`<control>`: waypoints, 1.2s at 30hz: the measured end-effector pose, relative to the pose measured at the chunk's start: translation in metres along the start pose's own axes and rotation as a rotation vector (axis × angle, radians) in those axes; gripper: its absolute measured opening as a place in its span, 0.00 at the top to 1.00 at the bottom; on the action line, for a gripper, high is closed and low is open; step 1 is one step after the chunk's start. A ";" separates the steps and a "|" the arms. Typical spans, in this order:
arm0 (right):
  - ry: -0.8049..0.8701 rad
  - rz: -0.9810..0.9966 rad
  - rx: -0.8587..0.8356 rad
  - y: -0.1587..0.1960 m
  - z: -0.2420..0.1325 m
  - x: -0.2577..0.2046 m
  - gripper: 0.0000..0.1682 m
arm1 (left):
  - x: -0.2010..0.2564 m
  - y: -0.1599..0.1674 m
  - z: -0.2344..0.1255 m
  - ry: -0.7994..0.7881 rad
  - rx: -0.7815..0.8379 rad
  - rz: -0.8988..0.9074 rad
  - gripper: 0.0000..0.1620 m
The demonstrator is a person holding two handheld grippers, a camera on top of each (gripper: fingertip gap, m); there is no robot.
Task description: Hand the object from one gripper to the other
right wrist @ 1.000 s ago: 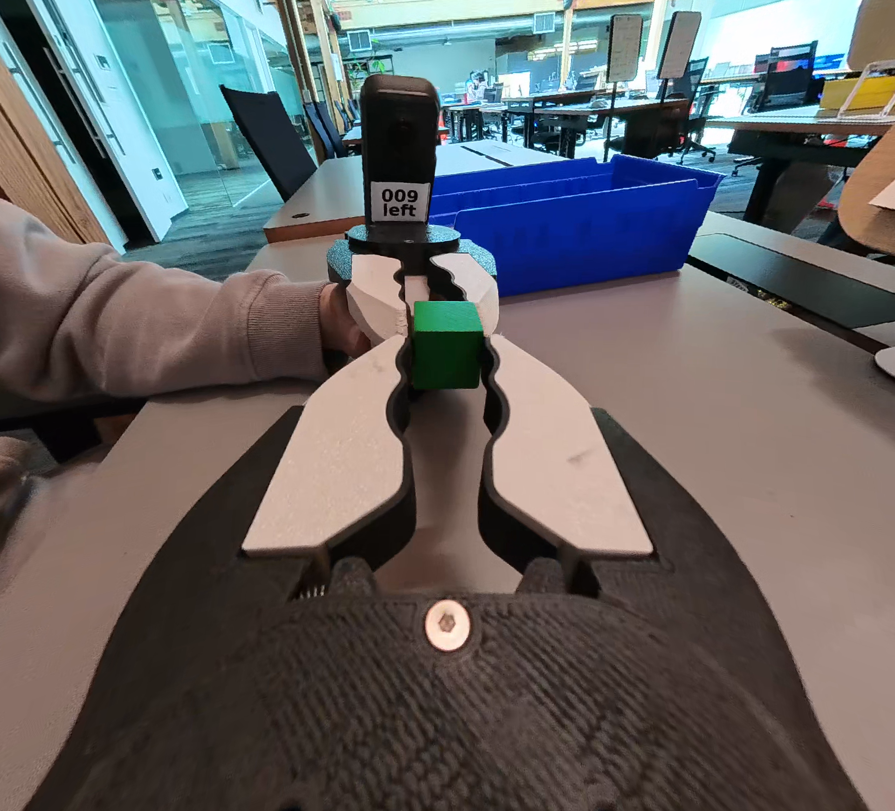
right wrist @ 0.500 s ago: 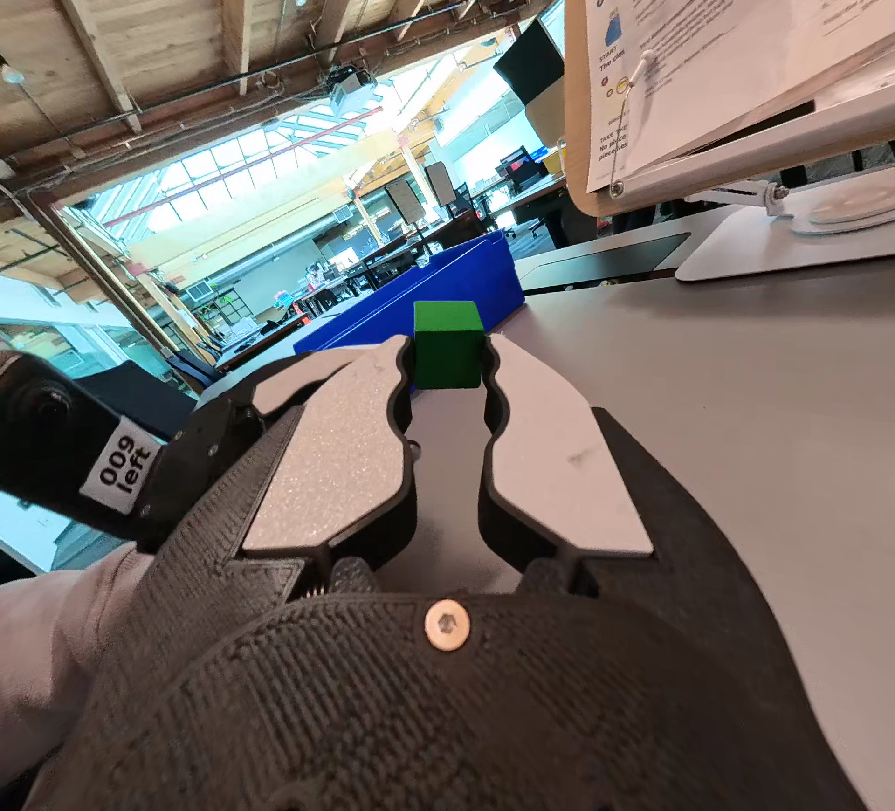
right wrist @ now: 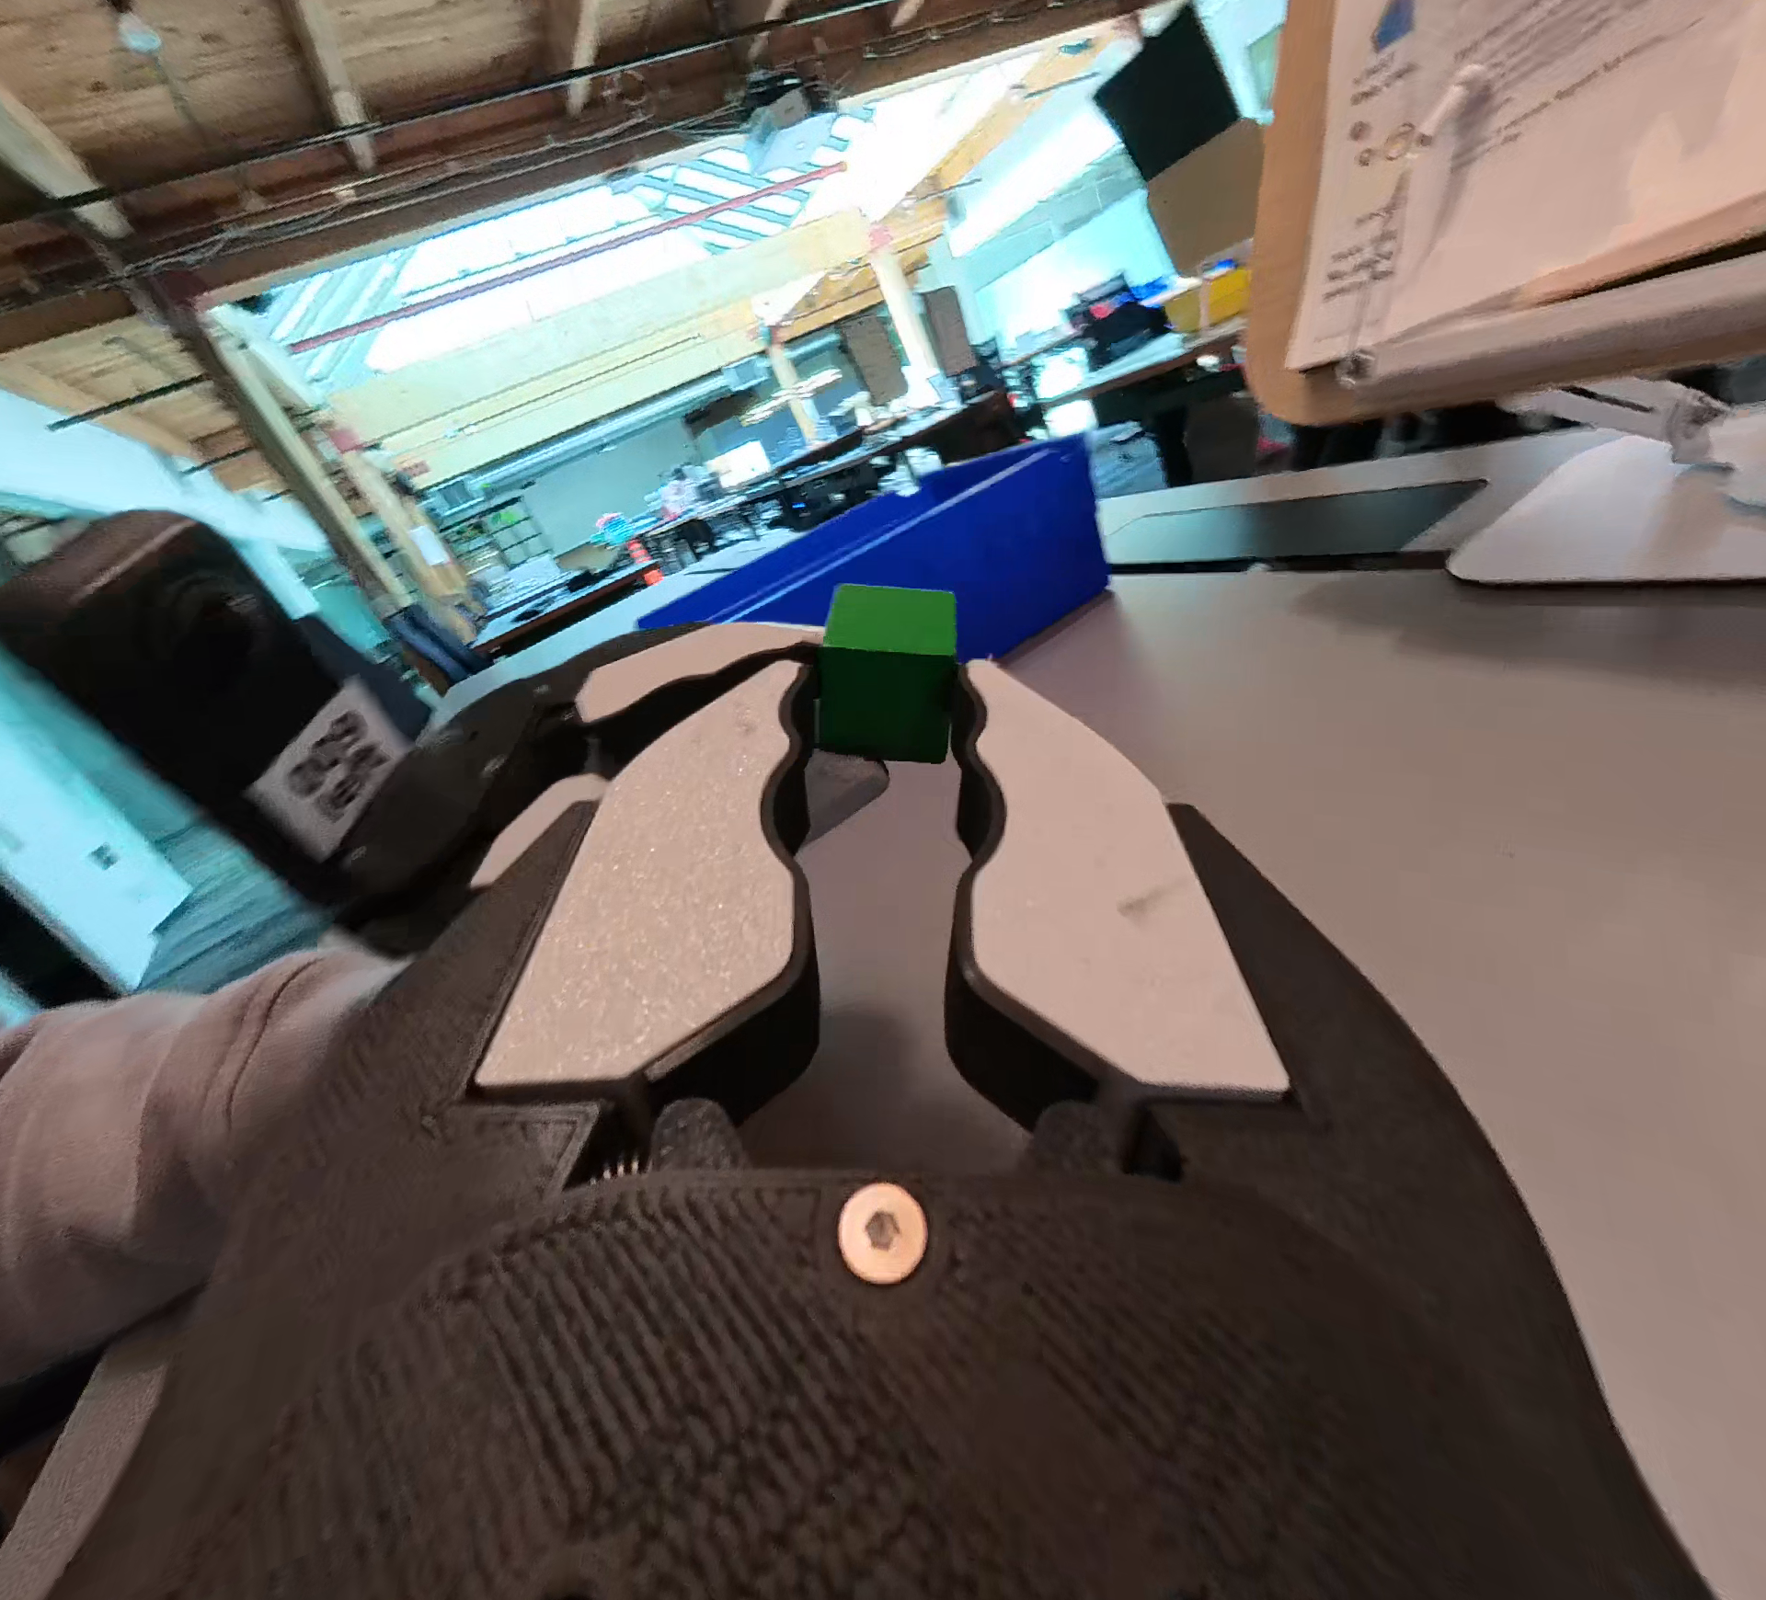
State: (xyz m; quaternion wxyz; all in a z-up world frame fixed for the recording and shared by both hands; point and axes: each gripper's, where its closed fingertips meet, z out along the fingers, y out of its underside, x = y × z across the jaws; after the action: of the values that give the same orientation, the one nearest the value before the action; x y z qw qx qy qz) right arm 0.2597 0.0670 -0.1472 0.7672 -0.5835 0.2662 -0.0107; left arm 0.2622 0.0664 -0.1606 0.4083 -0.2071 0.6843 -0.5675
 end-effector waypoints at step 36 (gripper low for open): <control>-0.009 0.210 0.087 -0.004 -0.003 0.008 0.82 | 0.012 -0.008 -0.002 -0.035 0.049 0.178 0.81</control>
State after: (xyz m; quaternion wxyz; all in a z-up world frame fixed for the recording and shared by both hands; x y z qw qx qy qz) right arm 0.2667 0.0608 -0.1470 0.7899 -0.5185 0.3218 0.0609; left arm 0.2527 0.0568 -0.1570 0.4739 -0.1452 0.6788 -0.5418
